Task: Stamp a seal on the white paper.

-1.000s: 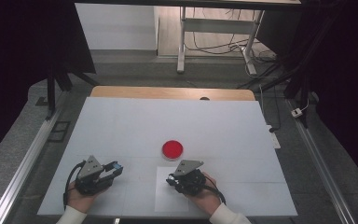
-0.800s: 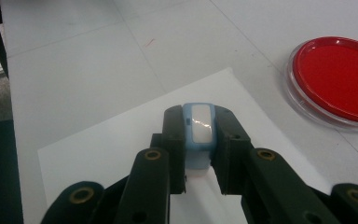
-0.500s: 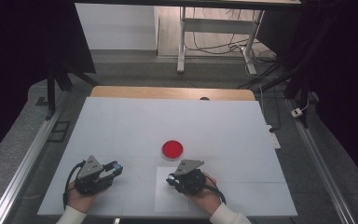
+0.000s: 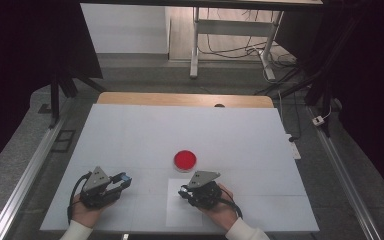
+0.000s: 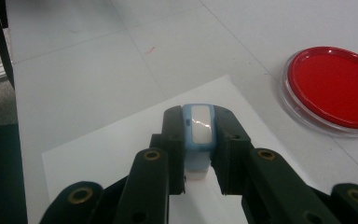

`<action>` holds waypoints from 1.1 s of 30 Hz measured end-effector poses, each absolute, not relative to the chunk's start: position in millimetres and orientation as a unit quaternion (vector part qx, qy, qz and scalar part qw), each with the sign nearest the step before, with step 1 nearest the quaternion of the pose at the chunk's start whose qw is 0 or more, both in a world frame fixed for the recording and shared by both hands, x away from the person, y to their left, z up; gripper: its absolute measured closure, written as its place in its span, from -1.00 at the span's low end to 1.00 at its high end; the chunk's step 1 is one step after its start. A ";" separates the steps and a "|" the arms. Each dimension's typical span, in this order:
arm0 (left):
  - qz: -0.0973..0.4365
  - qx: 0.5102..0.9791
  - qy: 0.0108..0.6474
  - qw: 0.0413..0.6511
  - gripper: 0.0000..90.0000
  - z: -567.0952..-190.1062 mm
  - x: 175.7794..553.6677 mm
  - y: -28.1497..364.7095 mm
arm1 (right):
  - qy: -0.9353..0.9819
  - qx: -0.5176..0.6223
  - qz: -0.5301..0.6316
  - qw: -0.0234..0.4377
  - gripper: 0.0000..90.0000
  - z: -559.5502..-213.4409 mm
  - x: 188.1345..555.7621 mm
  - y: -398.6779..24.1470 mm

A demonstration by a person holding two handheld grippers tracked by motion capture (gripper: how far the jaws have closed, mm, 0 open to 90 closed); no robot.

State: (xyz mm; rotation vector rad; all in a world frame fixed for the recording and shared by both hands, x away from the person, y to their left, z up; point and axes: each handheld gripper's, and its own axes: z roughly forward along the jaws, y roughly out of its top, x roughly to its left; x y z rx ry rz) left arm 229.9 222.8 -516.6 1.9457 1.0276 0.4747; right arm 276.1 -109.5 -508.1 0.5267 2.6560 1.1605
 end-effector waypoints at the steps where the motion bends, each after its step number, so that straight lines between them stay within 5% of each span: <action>1: 0.191 0.780 0.412 0.431 0.44 -516.6 229.9 222.9 | 0.897 0.177 0.394 0.097 0.67 -508.2 276.2 -109.5; 33: 0.191 0.781 0.411 0.431 0.44 -516.5 229.9 222.7 | 0.839 0.226 0.485 0.101 0.67 -475.0 285.8 -139.2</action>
